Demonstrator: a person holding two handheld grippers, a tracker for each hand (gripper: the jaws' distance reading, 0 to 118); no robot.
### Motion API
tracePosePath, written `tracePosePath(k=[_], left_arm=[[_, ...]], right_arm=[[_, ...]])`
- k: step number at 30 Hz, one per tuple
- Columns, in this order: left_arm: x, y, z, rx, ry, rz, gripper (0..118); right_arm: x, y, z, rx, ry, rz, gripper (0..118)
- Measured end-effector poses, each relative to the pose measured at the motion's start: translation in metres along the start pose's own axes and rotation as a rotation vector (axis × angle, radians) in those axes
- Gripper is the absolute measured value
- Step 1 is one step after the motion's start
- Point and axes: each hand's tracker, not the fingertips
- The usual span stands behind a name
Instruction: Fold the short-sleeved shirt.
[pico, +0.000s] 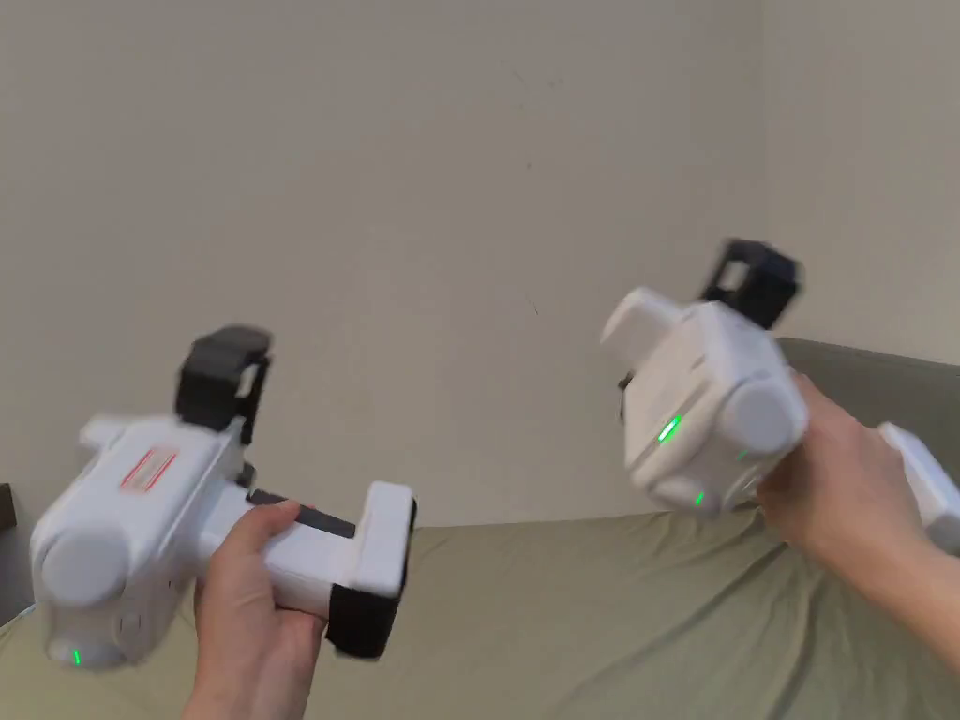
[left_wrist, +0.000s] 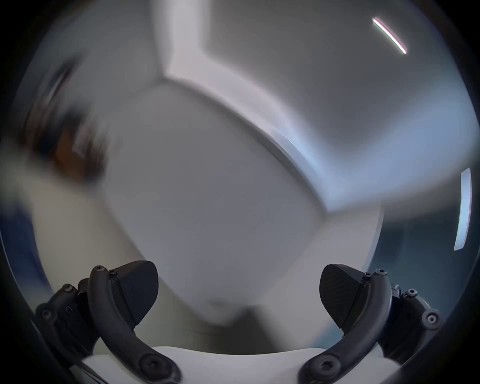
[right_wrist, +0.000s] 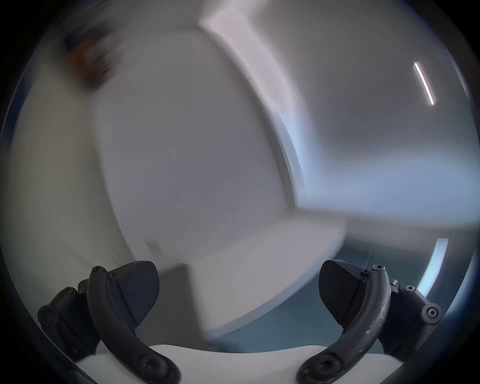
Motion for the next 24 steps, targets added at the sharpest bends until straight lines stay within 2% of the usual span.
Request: tracePosePath(k=[1,2,3,4,5,6,7,8,9,10,11,12,14,15,16,17,19,20,21,22,23,24], left_arm=[[-0.040,0.001,0.005,-0.002,0.033,0.371,118],[-0.074,-0.007,0.013,0.027,0.072,0.670,118],[-0.109,-0.017,0.024,0.069,0.154,0.929,118],[-0.133,-0.026,0.038,0.110,0.226,1.064,118],[-0.147,-0.029,0.053,0.145,0.295,1.068,118],[-0.159,-0.030,0.073,0.209,0.357,1.010,118],[-0.162,-0.046,0.103,0.305,0.411,0.950,118],[-0.170,-0.048,0.122,0.380,0.485,0.914,118],[-0.179,-0.050,0.139,0.429,0.595,0.899,118],[-0.190,-0.049,0.151,0.431,0.707,0.904,118],[-0.208,-0.047,0.142,0.388,0.760,0.955,118],[-0.217,-0.048,0.148,0.393,0.812,0.977,118],[-0.216,-0.039,0.138,0.350,0.680,0.902,118],[-0.206,-0.033,0.126,0.289,0.646,0.752,118],[-0.191,-0.026,0.110,0.193,0.661,0.579,118],[-0.177,-0.020,0.091,0.092,0.629,0.409,118],[-0.147,-0.006,0.039,-0.114,0.512,-0.027,118],[-0.126,-0.009,0.024,-0.175,0.454,-0.214,118],[-0.100,-0.014,0.007,-0.231,0.430,-0.459,118],[-0.070,-0.027,0.000,-0.260,0.393,-0.729,118],[-0.048,-0.039,-0.003,-0.234,0.344,-0.953,118],[-0.030,-0.054,-0.007,-0.232,0.323,-1.217,118]], right_arm=[[-0.017,0.003,0.009,0.070,0.010,0.185,118],[-0.034,0.003,0.017,0.126,0.019,0.310,118],[-0.055,0.002,0.026,0.186,0.000,0.453,118],[-0.082,-0.007,0.037,0.233,-0.020,0.632,118],[-0.106,-0.016,0.046,0.308,-0.044,0.813,118],[-0.131,-0.030,0.059,0.418,-0.051,1.026,118],[-0.148,-0.044,0.071,0.515,-0.038,1.156,118],[-0.165,-0.052,0.081,0.548,-0.041,1.175,118],[-0.178,-0.055,0.093,0.558,0.068,1.164,118],[-0.188,-0.058,0.103,0.567,0.145,1.107,118],[-0.197,-0.058,0.110,0.545,0.201,1.056,118],[-0.198,-0.057,0.112,0.466,0.230,0.985,118],[-0.192,-0.055,0.112,0.453,0.240,0.897,118],[-0.182,-0.050,0.109,0.418,0.231,0.801,118],[-0.174,-0.043,0.095,0.328,0.285,0.632,118],[-0.157,-0.035,0.084,0.219,0.315,0.396,118],[-0.110,-0.028,0.052,-0.053,0.482,-0.254,118],[-0.092,-0.032,0.038,-0.167,0.531,-0.545,118],[-0.072,-0.047,0.027,-0.256,0.605,-0.863,118],[-0.064,-0.066,0.024,-0.292,0.601,-1.134,118],[-0.061,-0.077,0.023,-0.298,0.599,-1.212,118],[-0.051,-0.082,0.030,-0.317,0.557,-1.280,118]])
